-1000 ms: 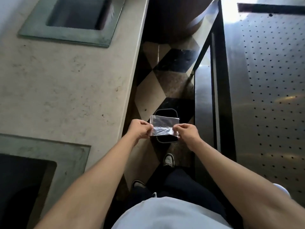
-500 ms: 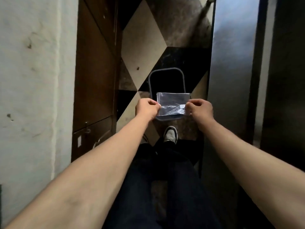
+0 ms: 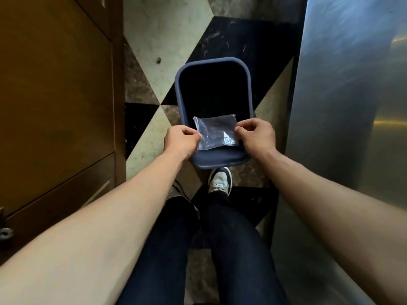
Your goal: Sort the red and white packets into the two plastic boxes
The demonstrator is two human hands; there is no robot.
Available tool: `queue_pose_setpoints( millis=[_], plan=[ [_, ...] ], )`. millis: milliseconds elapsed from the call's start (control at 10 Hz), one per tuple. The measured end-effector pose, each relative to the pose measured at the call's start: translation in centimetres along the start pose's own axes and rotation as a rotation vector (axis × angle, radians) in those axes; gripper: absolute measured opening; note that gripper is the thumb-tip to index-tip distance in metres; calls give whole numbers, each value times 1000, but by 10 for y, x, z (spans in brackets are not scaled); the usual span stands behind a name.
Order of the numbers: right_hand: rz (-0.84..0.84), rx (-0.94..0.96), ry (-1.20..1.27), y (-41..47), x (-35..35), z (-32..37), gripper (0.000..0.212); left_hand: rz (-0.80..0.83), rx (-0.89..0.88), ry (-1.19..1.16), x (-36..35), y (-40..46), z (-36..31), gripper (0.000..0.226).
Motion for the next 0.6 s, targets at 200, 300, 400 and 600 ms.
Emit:
queue_pose_setpoints(
  millis=[200, 300, 400, 600],
  plan=[
    [-22, -1, 8, -12, 13, -2, 25, 43, 35, 17, -5, 0, 7, 19],
    [-34, -18, 5, -21, 24, -1, 25, 46, 44, 31, 0, -8, 6, 19],
    [-18, -34, -5, -38, 37, 1, 24, 51, 51, 16, 11, -36, -4, 9],
    [19, 6, -28, -80, 60, 35, 24, 42, -23, -50, 36, -92, -40, 27]
  ],
)
Point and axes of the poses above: each hand's wrist, its own y-axis towards the middle knuckle, its own x-axis out of the back of the hand, z = x × y, the point moved 9 cm from there along y, towards the middle knuckle, and after that the axes turned 1 degree about z, right-handed, at the moved point
